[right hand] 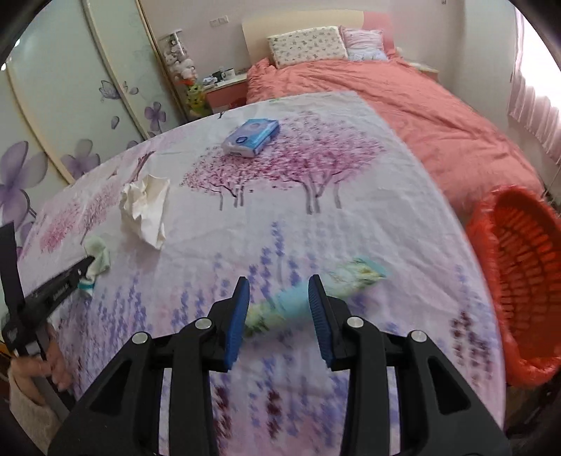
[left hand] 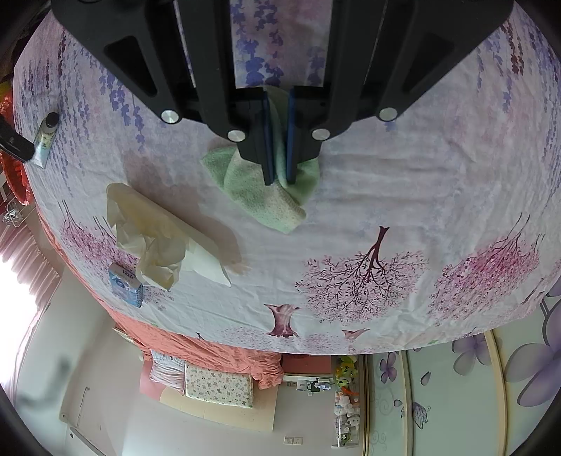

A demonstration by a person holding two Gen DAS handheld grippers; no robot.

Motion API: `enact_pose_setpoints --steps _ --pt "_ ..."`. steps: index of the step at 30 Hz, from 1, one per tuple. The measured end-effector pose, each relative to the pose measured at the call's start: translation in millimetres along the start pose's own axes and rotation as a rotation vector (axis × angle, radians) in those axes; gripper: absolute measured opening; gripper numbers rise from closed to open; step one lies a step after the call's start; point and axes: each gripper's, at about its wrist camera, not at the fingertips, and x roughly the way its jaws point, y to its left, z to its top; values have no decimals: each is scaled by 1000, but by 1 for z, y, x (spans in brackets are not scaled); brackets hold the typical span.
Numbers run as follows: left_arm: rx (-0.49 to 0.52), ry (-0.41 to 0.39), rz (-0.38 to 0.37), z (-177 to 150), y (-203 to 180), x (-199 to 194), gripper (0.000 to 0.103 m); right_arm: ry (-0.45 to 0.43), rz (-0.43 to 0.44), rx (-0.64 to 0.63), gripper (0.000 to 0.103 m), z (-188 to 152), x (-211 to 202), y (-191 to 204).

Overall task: Collect trash
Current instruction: 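Lift the lotion tube with the right tool and settle it upright between its fingers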

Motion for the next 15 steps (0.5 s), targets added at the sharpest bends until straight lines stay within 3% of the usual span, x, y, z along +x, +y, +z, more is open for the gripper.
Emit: enact_pose_setpoints --steps 3,6,15 --pt "2 0 3 0 0 0 11 -34 -89 -32 36 -6 -11 -7" --pt "3 0 4 0 1 0 10 13 -151 -19 36 -8 1 -19" --pt "8 0 10 0 1 0 11 51 -181 7 36 0 33 -29"
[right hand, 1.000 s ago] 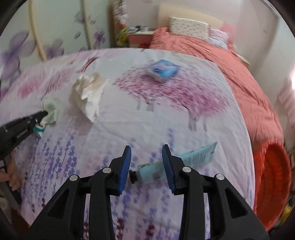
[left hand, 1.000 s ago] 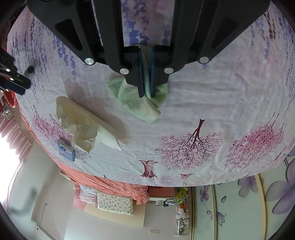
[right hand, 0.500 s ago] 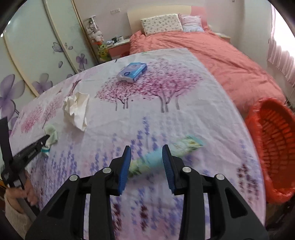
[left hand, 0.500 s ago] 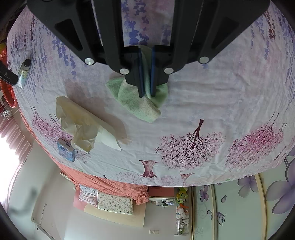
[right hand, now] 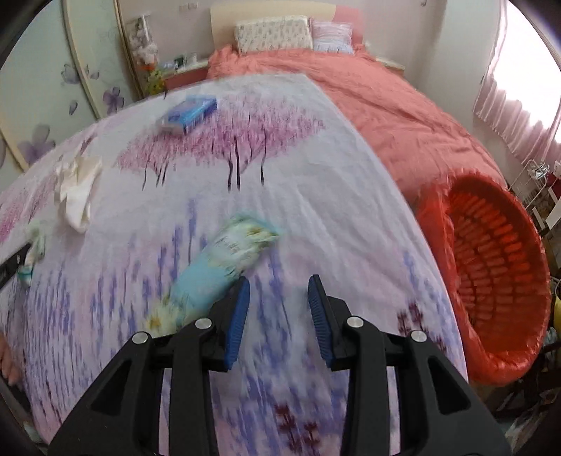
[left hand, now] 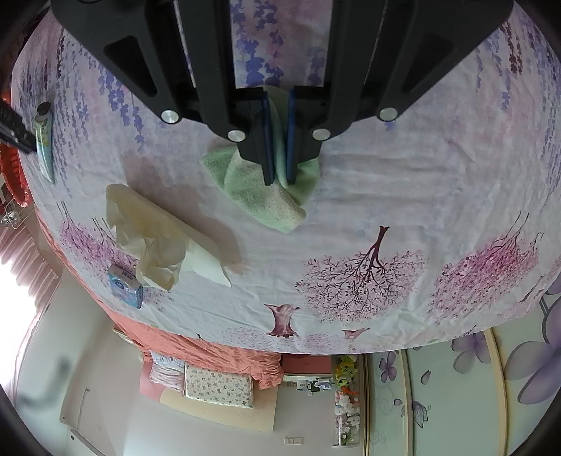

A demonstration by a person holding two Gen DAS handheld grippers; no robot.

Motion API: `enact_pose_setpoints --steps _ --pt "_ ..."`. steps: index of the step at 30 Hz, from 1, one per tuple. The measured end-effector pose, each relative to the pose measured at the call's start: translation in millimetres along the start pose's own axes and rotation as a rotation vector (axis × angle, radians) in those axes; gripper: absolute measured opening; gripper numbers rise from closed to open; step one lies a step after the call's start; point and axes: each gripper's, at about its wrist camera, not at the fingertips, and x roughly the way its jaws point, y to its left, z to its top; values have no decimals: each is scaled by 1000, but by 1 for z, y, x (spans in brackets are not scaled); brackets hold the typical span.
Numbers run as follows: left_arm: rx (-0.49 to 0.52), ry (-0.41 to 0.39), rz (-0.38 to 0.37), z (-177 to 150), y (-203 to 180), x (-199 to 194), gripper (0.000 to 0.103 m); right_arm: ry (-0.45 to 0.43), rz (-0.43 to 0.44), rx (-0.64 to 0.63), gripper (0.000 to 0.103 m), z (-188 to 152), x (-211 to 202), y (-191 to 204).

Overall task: Collect trash
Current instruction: 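Lift the lotion tube with the right tool and settle it upright between its fingers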

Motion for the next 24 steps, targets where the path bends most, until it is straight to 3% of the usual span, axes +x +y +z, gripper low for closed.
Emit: enact_pose_setpoints --steps 2,5,15,24 --pt "0 0 0 0 0 0 11 -7 17 1 36 7 4 4" --pt "2 0 3 0 0 0 11 -30 -28 -13 34 15 6 11" --pt "3 0 4 0 0 -1 11 -95 188 81 34 -6 -25 10" --pt "9 0 11 0 0 -1 11 -53 124 -1 33 -17 -10 41"
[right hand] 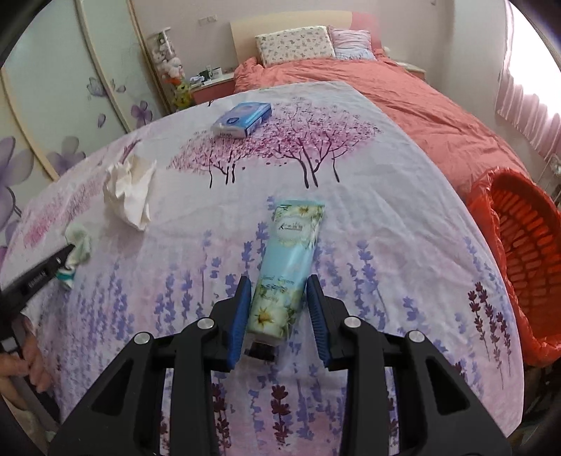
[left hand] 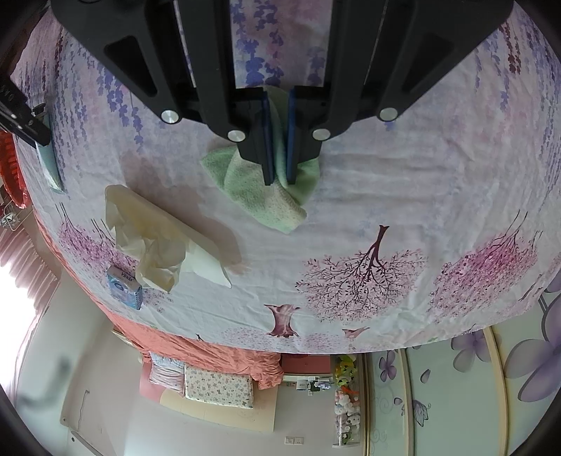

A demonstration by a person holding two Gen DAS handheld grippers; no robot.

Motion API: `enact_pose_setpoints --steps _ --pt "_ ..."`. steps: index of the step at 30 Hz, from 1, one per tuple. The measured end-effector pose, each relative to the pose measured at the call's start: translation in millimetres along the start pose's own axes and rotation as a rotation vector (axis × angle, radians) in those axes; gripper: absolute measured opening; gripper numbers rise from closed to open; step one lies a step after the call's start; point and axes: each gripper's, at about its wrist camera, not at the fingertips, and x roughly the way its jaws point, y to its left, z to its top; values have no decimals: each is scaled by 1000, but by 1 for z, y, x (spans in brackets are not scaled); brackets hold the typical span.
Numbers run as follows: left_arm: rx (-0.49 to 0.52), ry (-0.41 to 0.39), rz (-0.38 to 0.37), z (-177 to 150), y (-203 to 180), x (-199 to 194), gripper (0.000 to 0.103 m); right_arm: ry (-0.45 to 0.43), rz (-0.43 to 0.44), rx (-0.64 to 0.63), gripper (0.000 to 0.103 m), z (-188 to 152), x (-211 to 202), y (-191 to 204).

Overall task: Collect trash
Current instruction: 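Lift the lotion tube with the right tool and settle it upright between its fingers, then carry the green towel and lotion tube over the orange basket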

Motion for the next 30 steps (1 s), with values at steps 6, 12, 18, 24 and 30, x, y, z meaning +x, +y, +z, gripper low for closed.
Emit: enact_pose_setpoints --steps 6,12,18,24,30 --pt "0 0 0 1 -1 0 11 -25 -15 -4 28 16 11 -4" --pt "-3 0 -4 1 -1 0 10 -50 -43 -16 29 20 16 -4" --pt "-4 0 -13 1 -1 -1 10 -48 -58 -28 29 19 14 -2" --pt "34 -3 17 0 -9 -1 10 -48 -51 -26 28 19 14 -4" --pt "34 -42 -28 0 -9 -10 7 -71 1 3 28 11 4 -14"
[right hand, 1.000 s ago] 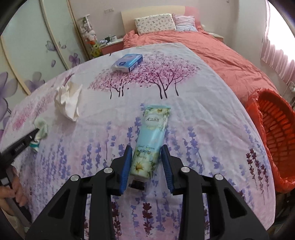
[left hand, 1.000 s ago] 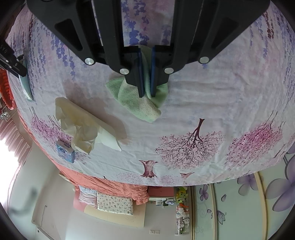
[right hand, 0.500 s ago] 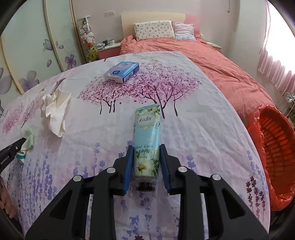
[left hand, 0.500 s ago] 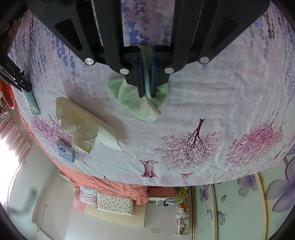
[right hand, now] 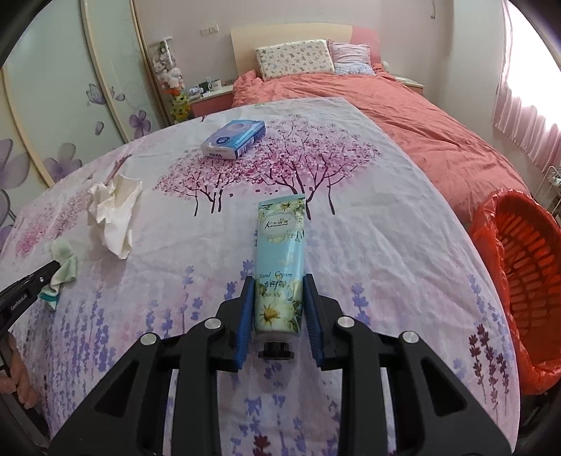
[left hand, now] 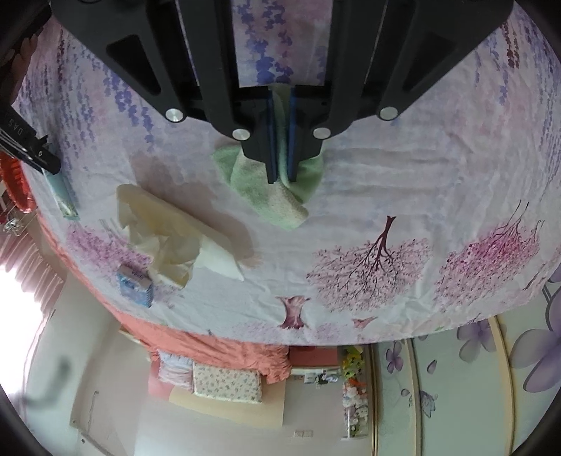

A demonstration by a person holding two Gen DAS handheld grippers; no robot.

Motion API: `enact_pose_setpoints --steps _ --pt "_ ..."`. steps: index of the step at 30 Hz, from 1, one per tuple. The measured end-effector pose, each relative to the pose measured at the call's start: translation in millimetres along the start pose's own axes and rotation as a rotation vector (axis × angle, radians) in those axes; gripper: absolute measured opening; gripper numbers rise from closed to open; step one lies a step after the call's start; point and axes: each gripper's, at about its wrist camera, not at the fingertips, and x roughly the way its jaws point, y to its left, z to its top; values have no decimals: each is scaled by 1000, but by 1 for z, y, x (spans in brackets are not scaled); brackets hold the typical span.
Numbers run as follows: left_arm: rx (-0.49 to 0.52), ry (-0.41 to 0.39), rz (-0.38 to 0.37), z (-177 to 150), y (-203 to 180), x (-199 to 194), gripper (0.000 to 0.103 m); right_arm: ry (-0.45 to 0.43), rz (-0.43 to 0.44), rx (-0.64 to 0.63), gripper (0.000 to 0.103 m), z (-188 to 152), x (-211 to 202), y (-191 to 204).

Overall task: Collect trash
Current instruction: 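Carry the green towel and lotion tube over the orange basket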

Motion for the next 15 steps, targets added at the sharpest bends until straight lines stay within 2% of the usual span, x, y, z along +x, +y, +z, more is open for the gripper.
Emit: enact_pose_setpoints --steps 9,15 --pt "46 -72 -52 6 -31 -35 6 -101 35 62 28 2 -46 -25" --pt "84 -111 -123 11 -70 -64 7 -187 42 94 28 4 -84 -44"
